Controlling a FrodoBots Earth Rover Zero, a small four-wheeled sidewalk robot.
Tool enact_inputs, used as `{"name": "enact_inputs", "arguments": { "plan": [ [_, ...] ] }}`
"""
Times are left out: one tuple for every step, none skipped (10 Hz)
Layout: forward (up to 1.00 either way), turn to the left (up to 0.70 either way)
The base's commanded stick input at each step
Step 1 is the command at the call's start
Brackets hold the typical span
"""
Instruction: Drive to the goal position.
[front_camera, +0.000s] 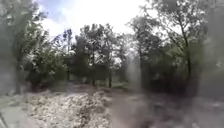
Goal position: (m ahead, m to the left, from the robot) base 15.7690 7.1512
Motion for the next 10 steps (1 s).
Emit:
{"name": "enact_inputs", "arguments": {
  "plan": [
    [0.59,0.15],
    [0.59,0.15],
    [0.59,0.15],
    [0.59,0.15],
    [0.59,0.15],
    [0.59,0.15],
    [0.59,0.07],
    [0.59,0.01],
    [0.59,0.01],
    [0.59,0.01]
  ]
}}
